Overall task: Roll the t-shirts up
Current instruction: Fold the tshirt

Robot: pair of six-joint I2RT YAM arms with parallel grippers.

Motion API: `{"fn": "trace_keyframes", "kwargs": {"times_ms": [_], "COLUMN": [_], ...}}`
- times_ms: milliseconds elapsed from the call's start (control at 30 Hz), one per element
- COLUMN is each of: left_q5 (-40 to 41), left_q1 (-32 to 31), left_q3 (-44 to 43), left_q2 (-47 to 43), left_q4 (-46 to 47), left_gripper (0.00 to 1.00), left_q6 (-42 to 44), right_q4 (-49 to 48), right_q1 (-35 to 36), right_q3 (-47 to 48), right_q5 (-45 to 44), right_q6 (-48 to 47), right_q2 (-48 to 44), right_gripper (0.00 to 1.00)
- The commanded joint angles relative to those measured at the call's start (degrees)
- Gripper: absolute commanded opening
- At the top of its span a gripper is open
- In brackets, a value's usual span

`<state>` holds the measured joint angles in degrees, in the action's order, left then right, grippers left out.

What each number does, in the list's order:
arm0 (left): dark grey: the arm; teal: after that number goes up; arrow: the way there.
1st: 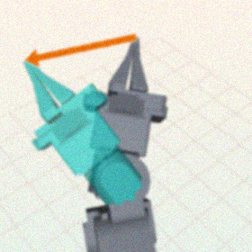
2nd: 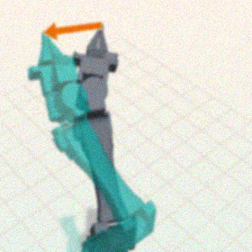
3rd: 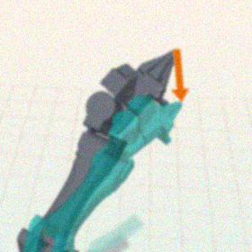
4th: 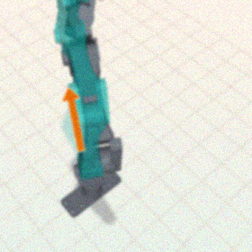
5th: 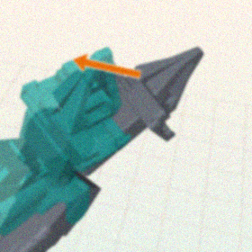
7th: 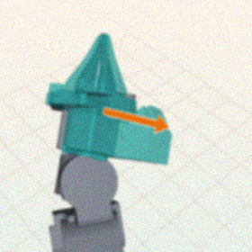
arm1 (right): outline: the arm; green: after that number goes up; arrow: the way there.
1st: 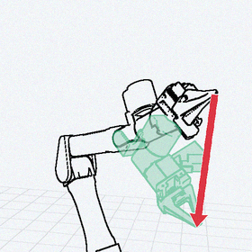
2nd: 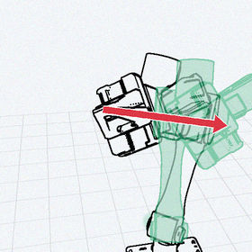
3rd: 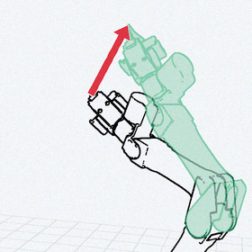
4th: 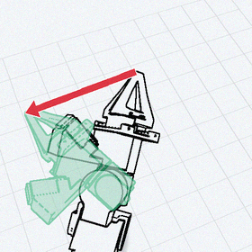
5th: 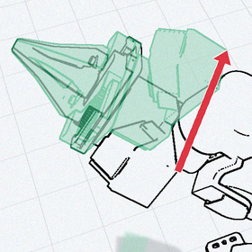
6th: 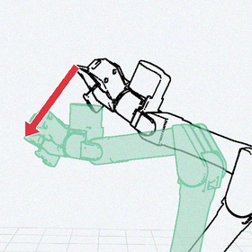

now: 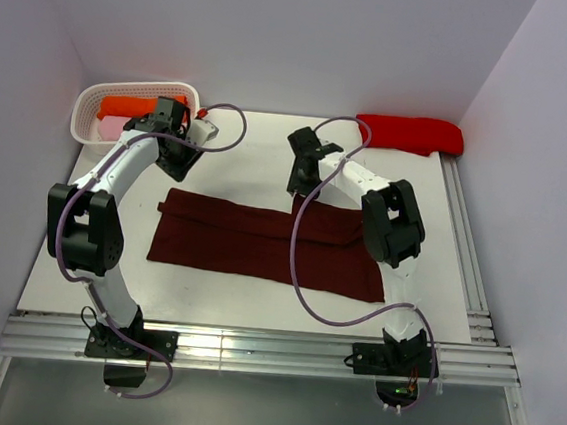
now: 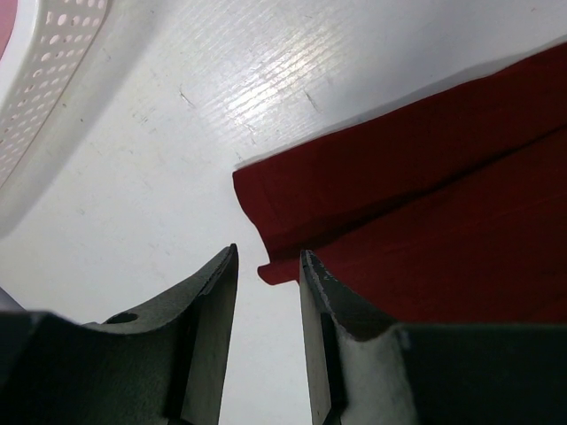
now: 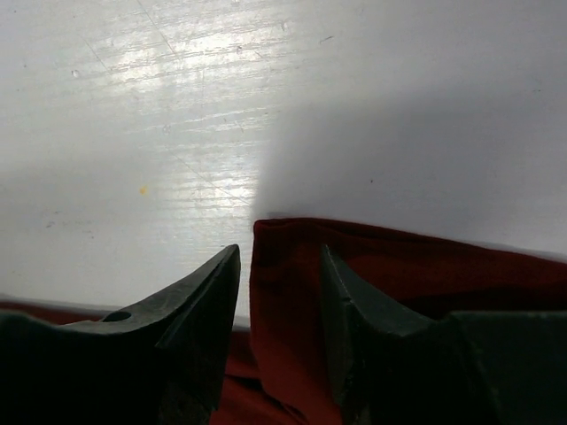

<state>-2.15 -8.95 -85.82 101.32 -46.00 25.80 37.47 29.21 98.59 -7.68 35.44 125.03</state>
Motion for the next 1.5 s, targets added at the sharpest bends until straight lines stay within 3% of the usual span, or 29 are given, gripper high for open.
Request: {"fn": "trace_keyframes", "kwargs": {"times_ms": [0,233,333,633,900,1200,1467], "left_q5": [-0.6,-0.9,-1.1,-1.5,-2.3,-3.4,-4.3], "left_q1": [0.3,0.3,0.3,0.3,0.3,0.3,0.3], "left_q3": [0.1,0.5,0.6,0.7,1.5,3.6,5.8], "left_q2": [-1.7,-1.9,-1.8,-2.1,-2.4,-3.3,-4.4], "left_q4": [-0.3,-0.4,-0.5,-0.3,-0.1,0.0,0.4], "left_gripper": [0.39,0.38,0.38,0.37,0.37,0.36,0.36], "left_q6": [0.0,0.3,0.3,0.2,0.4,1.8,3.6], "right_q4": [1.8,2.8,3.9,3.3,3.8,3.5,2.2], "right_q1": [0.9,1.2,1.1,1.5,3.6,10.9,20.8], "right_q3": [4.1,3.9,4.8,2.6,-3.5,-20.1,-31.7], "right_q5": [-1.5,-2.4,-2.5,-5.8,-12.2,-16.5,-18.2], "right_q6": [0.3,0.3,0.2,0.9,3.7,12.4,25.1], "right_q2": [1.1,2.1,2.8,-2.8,-15.2,-30.2,-32.0], "right_gripper": [0.48,0.34,0.33,0.01,0.0,0.0,0.0]}}
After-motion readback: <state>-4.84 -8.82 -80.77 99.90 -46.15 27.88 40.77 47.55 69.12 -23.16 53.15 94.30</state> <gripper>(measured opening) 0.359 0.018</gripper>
